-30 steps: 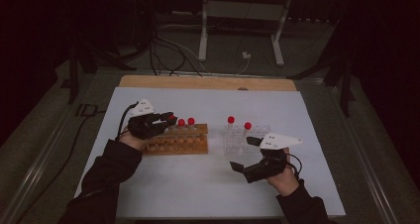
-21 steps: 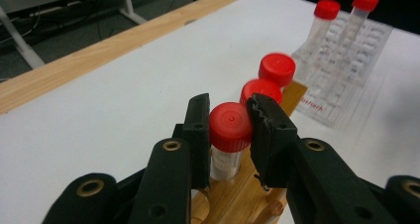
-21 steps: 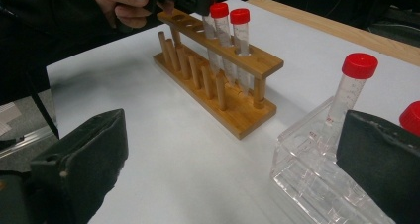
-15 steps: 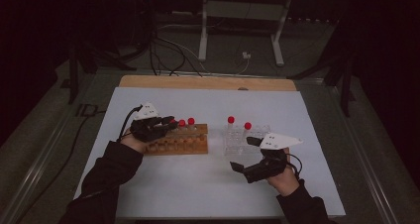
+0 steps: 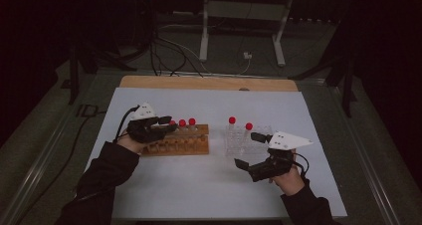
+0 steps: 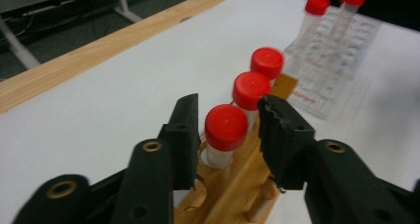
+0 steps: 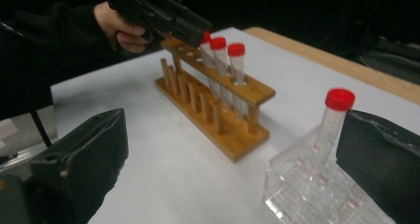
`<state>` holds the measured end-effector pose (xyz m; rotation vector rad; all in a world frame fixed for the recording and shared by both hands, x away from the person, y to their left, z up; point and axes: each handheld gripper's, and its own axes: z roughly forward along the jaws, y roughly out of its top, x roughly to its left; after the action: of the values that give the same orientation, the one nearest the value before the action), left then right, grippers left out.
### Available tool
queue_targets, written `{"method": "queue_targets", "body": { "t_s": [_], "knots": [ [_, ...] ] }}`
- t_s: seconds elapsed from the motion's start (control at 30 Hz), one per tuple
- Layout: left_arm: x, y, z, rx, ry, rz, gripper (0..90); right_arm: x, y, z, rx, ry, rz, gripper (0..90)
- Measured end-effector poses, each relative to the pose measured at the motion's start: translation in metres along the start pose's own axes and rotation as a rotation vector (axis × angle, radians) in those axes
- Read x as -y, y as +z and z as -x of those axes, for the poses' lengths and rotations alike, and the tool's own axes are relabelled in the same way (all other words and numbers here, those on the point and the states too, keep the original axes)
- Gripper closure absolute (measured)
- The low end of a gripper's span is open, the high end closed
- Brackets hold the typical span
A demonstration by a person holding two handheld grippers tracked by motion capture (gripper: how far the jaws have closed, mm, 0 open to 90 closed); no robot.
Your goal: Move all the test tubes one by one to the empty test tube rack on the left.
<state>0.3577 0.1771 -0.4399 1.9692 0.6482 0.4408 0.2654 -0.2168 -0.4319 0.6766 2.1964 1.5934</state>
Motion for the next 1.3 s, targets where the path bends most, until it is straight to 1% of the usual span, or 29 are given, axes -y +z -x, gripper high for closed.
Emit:
{"method": "queue_targets", "body": {
  "t_s": [0.07, 0.1, 0.13, 0.17, 0.2, 0.23, 0.33, 0.37, 0.43, 0.47, 0.5, 0.53, 0.57, 0.63, 0.67, 0.7, 0.77, 0.8, 0.9, 1.03, 1.07, 1.1, 1.13, 1.2, 1.23, 1.3],
  "knots": [
    [-0.001, -0.006, 0.001, 0.013, 0.004, 0.009, 52.4, -0.002, -0.002, 0.000, 0.003, -0.004, -0.010, 0.0],
    [-0.001, -0.009, 0.003, 0.004, 0.008, 0.010, 48.7, -0.003, -0.002, 0.001, -0.001, -0.004, -0.023, 0.0],
    [-0.001, -0.012, 0.005, 0.008, 0.006, 0.016, 45.0, -0.004, -0.003, 0.002, 0.004, -0.010, -0.029, 0.0],
    [-0.002, -0.016, 0.006, 0.015, 0.007, 0.023, 40.8, -0.004, -0.003, 0.002, 0.008, -0.022, -0.017, 0.0],
    [-0.002, -0.019, 0.009, 0.005, 0.009, 0.027, 36.5, -0.004, -0.003, 0.003, 0.010, -0.035, -0.017, 0.0],
    [-0.002, -0.023, 0.011, 0.004, 0.012, 0.033, 32.5, -0.005, -0.003, 0.004, 0.011, -0.042, -0.027, 0.0],
    [-0.001, -0.032, 0.017, 0.016, -0.007, 0.048, 15.6, -0.005, -0.004, 0.006, 0.035, -0.066, -0.030, 0.0],
    [0.001, -0.035, 0.019, 0.026, -0.014, 0.058, 15.1, -0.005, -0.004, 0.007, 0.041, -0.066, -0.029, 0.0],
    [0.004, -0.041, 0.023, 0.058, -0.026, 0.080, 8.2, -0.006, -0.005, 0.009, 0.049, -0.067, -0.032, 0.0],
    [0.005, -0.045, 0.025, 0.068, -0.037, 0.093, 7.2, -0.007, -0.005, 0.011, 0.054, -0.062, -0.028, 0.5],
    [0.007, -0.047, 0.027, 0.084, -0.044, 0.105, 6.1, -0.008, -0.006, 0.013, 0.056, -0.057, -0.024, 3.7],
    [0.009, -0.050, 0.030, 0.095, -0.042, 0.115, 4.0, -0.009, -0.007, 0.015, 0.063, -0.053, -0.020, 4.0],
    [0.011, -0.052, 0.032, 0.092, -0.033, 0.122, 2.4, -0.010, -0.007, 0.017, 0.064, -0.047, -0.020, 4.0],
    [0.015, -0.056, 0.038, 0.085, -0.016, 0.126, 2.4, -0.011, -0.008, 0.022, 0.072, -0.036, -0.020, 3.3],
    [0.017, -0.057, 0.041, 0.084, -0.015, 0.138, 2.4, -0.012, -0.008, 0.024, 0.084, -0.034, -0.022, 3.3],
    [0.018, -0.058, 0.044, 0.084, -0.013, 0.140, 2.4, -0.012, -0.008, 0.027, 0.099, -0.031, -0.020, 2.7],
    [0.021, -0.060, 0.049, 0.071, -0.001, 0.145, 2.4, -0.013, -0.007, 0.032, 0.107, -0.015, -0.027, 2.7],
    [0.023, -0.061, 0.051, 0.074, -0.004, 0.148, 2.4, -0.013, -0.006, 0.035, 0.122, -0.012, -0.026, 2.7],
    [0.027, -0.061, 0.055, 0.073, -0.007, 0.158, 2.4, -0.010, -0.004, 0.044, 0.145, 0.001, -0.036, 2.8],
    [0.035, -0.059, 0.059, 0.070, -0.012, 0.159, 2.4, -0.004, -0.001, 0.057, 0.179, 0.037, -0.045, 2.9],
    [0.037, -0.059, 0.060, 0.071, -0.016, 0.160, 2.4, -0.003, 0.000, 0.060, 0.181, 0.046, -0.051, 2.9],
    [0.039, -0.058, 0.061, 0.070, -0.017, 0.158, 2.4, -0.001, 0.001, 0.062, 0.182, 0.055, -0.057, 2.9],
    [0.041, -0.058, 0.062, 0.070, -0.016, 0.157, 2.4, 0.001, 0.002, 0.064, 0.193, 0.056, -0.065, 2.9],
    [0.045, -0.057, 0.063, 0.068, -0.026, 0.157, 2.4, 0.005, 0.004, 0.067, 0.205, 0.073, -0.068, 2.9],
    [0.046, -0.057, 0.064, 0.067, -0.028, 0.157, 2.4, 0.006, 0.006, 0.068, 0.223, 0.083, -0.073, 2.9],
    [0.048, -0.057, 0.064, 0.070, -0.028, 0.152, 2.4, 0.010, 0.009, 0.070, 0.227, 0.095, -0.083, 2.9]
  ]
}}
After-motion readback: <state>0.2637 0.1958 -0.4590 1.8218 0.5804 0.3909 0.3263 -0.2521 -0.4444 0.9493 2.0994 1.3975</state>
